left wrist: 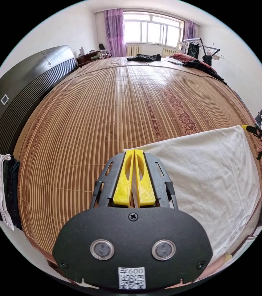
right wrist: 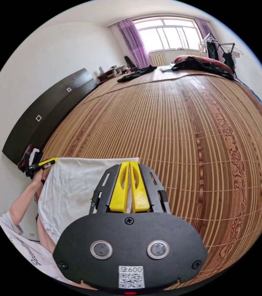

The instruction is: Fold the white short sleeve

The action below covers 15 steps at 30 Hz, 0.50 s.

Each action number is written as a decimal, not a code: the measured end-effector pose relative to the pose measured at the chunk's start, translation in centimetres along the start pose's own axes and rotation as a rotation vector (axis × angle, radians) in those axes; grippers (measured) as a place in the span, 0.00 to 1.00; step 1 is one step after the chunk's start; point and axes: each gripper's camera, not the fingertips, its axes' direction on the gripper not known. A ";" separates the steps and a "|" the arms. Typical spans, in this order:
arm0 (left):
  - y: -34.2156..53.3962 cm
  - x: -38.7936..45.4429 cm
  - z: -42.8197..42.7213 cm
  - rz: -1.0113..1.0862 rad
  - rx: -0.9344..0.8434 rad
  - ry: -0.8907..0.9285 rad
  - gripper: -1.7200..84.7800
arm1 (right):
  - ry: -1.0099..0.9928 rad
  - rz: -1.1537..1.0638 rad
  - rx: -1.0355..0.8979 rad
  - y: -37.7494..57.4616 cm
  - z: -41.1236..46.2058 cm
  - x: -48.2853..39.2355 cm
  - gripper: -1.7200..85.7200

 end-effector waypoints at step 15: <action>0.1 -1.5 -0.3 0.027 0.002 -0.053 0.03 | -0.021 0.007 0.120 4.6 -4.2 -4.4 0.01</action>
